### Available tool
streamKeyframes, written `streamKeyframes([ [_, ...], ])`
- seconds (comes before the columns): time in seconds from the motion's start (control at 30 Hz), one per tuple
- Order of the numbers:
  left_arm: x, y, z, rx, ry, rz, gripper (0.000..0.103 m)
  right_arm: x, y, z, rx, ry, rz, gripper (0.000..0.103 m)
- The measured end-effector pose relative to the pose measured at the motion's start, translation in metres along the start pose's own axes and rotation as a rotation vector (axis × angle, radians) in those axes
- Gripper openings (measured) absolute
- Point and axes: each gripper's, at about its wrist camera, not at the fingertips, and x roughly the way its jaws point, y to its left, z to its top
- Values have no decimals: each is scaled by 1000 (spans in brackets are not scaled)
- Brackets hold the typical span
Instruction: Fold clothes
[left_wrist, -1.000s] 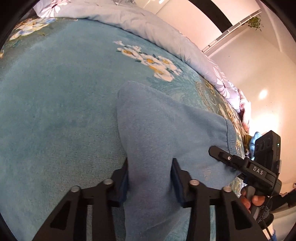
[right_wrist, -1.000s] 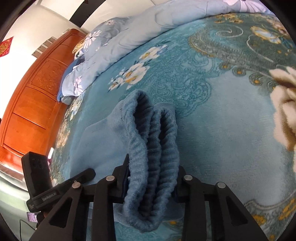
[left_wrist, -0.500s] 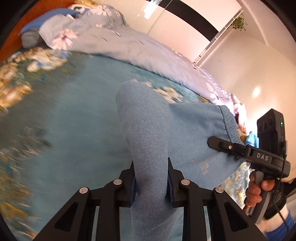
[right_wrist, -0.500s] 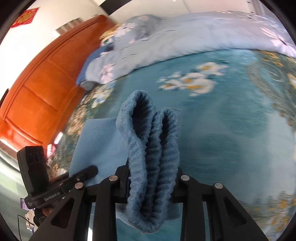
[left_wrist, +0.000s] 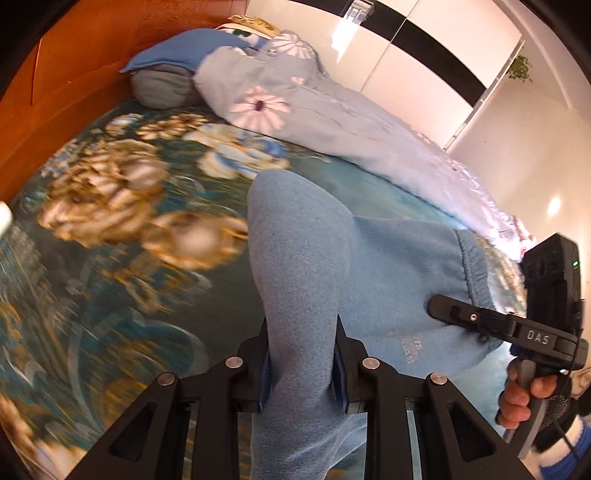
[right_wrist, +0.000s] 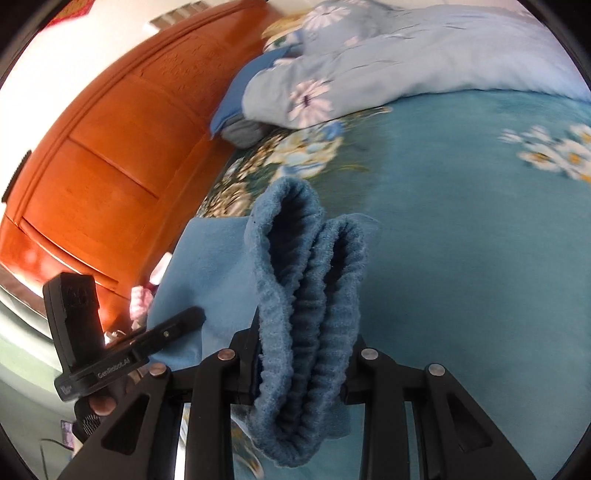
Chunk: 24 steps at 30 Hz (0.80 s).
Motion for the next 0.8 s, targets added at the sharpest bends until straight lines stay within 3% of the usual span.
streamKeyframes([
  [0.27, -7, 90, 42, -14, 16, 45, 29, 75, 44, 18, -14, 46, 55, 31],
  [0.43, 1, 122, 52, -10, 59, 73, 33, 111, 59, 20, -25, 76, 63, 31],
  [0.53, 15, 138, 47, -34, 87, 79, 35, 128, 57, 15, -12, 100, 54, 31],
  [0.7, 34, 151, 27, -57, 106, 100, 52, 143, 44, 7, -5, 127, 30, 32],
  [0.8, 28, 153, 26, -77, 86, 92, 53, 142, 44, 7, -17, 132, 35, 36],
])
